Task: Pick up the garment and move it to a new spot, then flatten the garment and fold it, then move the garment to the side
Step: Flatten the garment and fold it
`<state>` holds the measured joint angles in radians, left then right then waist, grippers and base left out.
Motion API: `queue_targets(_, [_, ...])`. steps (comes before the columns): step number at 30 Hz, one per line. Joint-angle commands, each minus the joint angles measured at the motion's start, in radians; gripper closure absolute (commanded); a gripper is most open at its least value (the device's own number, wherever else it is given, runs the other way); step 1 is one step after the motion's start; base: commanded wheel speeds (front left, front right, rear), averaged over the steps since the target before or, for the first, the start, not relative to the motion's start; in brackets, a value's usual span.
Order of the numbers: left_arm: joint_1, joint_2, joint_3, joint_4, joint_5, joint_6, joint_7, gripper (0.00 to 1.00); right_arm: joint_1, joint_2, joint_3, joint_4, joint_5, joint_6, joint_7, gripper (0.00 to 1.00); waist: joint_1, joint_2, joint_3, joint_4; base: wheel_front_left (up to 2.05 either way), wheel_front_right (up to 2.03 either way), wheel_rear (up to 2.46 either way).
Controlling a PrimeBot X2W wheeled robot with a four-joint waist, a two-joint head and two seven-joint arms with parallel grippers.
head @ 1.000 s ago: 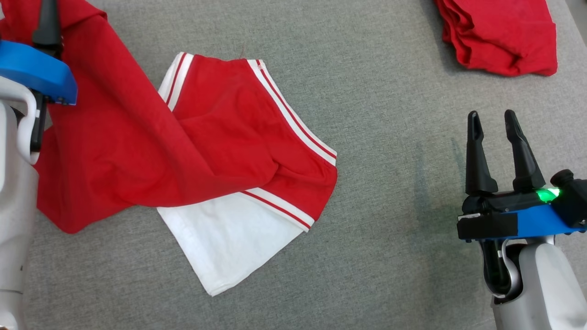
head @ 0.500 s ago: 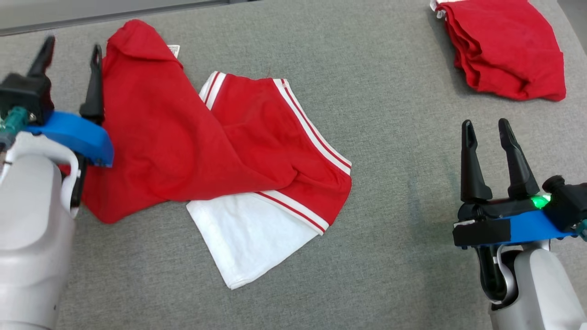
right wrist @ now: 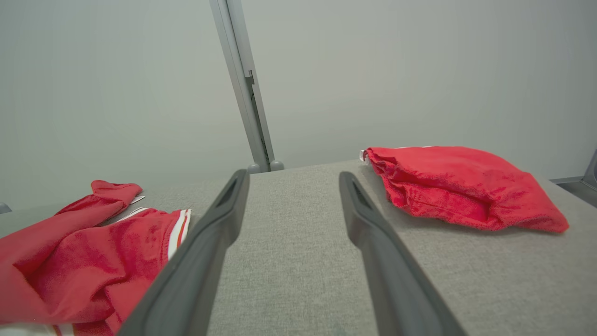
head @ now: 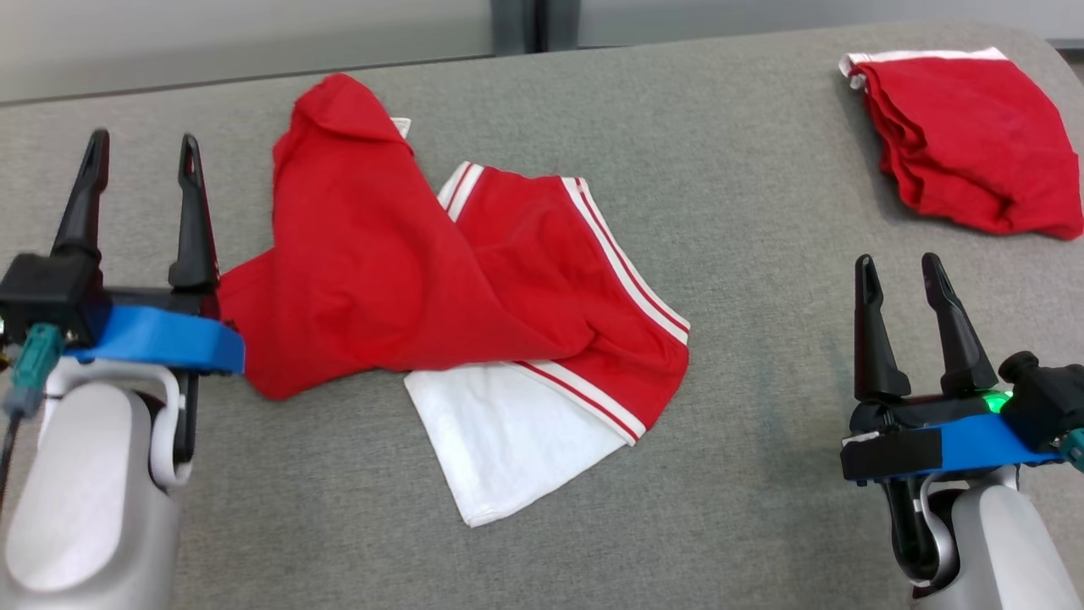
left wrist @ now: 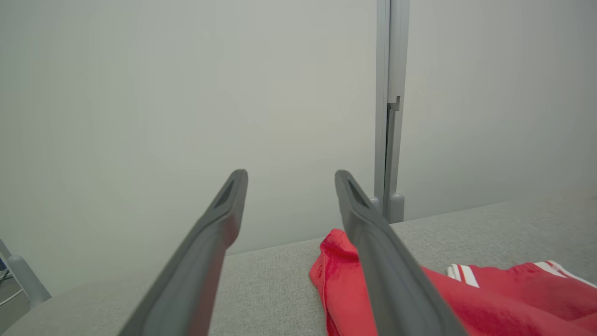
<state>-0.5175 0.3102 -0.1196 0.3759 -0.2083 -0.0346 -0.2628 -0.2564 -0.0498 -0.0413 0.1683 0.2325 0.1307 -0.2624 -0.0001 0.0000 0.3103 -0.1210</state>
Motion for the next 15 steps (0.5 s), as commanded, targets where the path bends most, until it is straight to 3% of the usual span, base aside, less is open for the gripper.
queue_targets(1, [0.024, -0.005, 0.012, -0.024, 0.008, 0.008, -0.002, 0.0, 0.009, -0.001, -0.002, 0.0, -0.001, 0.0, -0.003, 0.0, 0.0001, 0.0, -0.005, 0.005, 0.0, 0.0, 0.0])
queue_targets(15, [0.31, -0.153, 0.122, -0.257, 0.053, 0.021, -0.002, 0.0, 0.055, -0.001, -0.007, 0.026, -0.024, 0.0, -0.003, 0.0, 0.0001, 0.0, -0.085, 0.088, 0.0, 0.0, 0.0])
